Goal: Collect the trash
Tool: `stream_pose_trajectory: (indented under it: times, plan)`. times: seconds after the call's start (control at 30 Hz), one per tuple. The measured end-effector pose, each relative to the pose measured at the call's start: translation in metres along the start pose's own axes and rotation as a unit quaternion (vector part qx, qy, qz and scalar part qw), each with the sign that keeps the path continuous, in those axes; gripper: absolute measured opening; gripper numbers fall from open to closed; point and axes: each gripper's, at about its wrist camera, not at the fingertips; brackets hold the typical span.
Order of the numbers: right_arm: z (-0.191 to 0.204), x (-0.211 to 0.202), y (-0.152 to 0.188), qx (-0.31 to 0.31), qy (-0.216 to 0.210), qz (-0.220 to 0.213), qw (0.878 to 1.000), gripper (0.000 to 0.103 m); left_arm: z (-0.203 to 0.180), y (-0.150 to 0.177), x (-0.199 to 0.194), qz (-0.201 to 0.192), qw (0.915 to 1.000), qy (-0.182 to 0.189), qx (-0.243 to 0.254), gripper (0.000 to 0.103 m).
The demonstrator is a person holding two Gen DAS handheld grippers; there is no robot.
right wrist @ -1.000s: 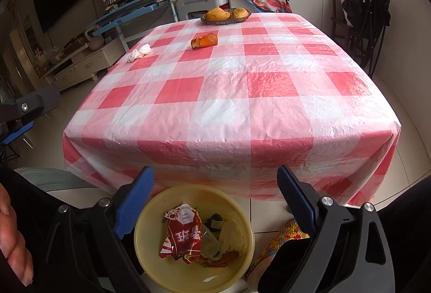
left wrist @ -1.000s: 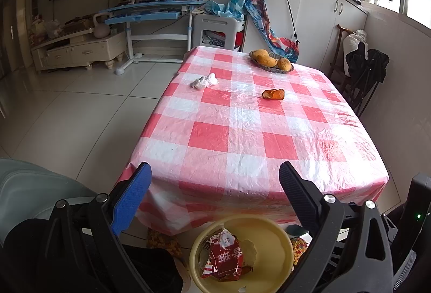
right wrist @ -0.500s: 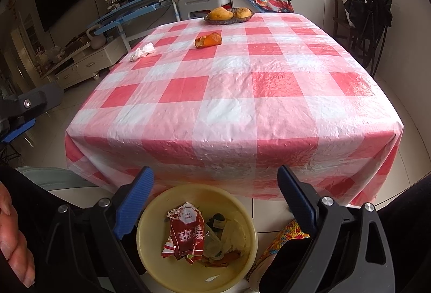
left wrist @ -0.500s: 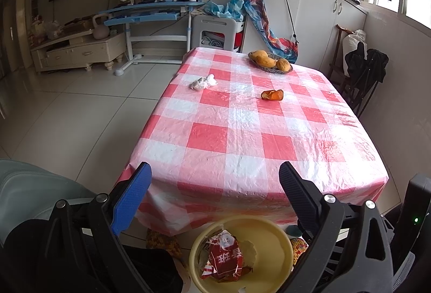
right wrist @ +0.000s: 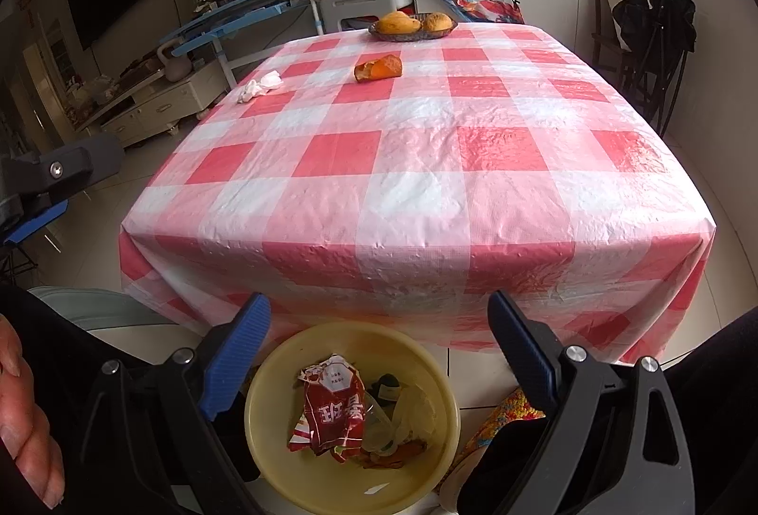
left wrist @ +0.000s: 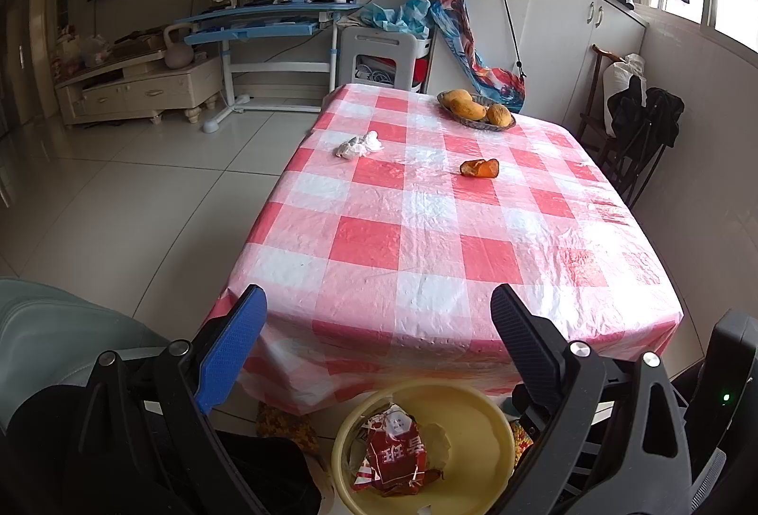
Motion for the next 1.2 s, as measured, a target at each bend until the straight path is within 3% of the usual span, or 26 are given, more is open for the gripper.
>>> stream_pose_trajectory:
  times: [1.2]
  plan:
    - [0.0048, 0.0012, 0.0015, -0.004, 0.002, 0.003, 1.000, 0.089, -0.0002, 0.0026, 0.0020, -0.001, 1.0000, 0.000, -0.006, 0.092]
Point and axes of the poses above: each gripper's, at about its wrist camera, not at the fingertips, and x roughly the way its jaws point, z to its left, y to its underside, and after that the axes turned 1 degree about -x, right-handed
